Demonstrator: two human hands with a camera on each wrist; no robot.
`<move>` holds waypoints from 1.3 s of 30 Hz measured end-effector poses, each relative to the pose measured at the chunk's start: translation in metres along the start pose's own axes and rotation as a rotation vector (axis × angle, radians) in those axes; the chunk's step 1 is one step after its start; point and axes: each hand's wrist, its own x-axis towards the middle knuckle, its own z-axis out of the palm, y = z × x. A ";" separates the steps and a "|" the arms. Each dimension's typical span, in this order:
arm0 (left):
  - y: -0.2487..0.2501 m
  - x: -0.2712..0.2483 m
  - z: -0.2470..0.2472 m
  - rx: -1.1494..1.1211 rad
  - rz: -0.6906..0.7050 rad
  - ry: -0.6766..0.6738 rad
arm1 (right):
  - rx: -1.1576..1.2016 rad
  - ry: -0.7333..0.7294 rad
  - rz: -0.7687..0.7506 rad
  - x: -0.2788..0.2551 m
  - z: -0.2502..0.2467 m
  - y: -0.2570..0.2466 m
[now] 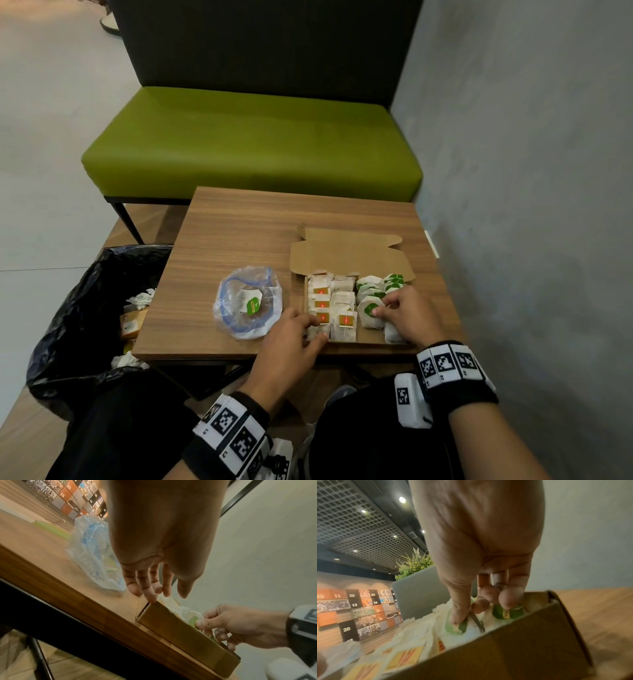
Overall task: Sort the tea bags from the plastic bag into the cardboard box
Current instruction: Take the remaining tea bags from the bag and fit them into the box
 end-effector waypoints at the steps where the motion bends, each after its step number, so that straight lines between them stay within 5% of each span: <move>1: 0.000 0.000 0.000 0.002 0.004 0.002 | -0.015 0.032 0.005 0.001 0.002 -0.001; 17: -0.003 0.000 0.001 0.017 0.023 -0.005 | 0.038 0.259 0.169 -0.007 0.013 -0.020; 24: -0.004 0.000 0.001 0.027 0.025 -0.001 | -0.075 -0.043 0.001 -0.017 0.012 -0.025; 30: 0.000 -0.002 -0.004 0.036 0.047 -0.012 | -0.112 -0.048 -0.002 -0.018 0.010 -0.024; 33: 0.002 -0.005 -0.018 0.101 0.103 0.112 | -0.076 -0.004 -0.023 -0.020 0.007 -0.027; 36: 0.001 -0.001 -0.046 0.313 0.128 0.430 | -0.021 0.042 -0.042 -0.026 0.005 -0.032; 39: -0.009 0.013 -0.075 0.457 -0.079 0.440 | 0.058 0.105 -0.068 -0.032 0.007 -0.042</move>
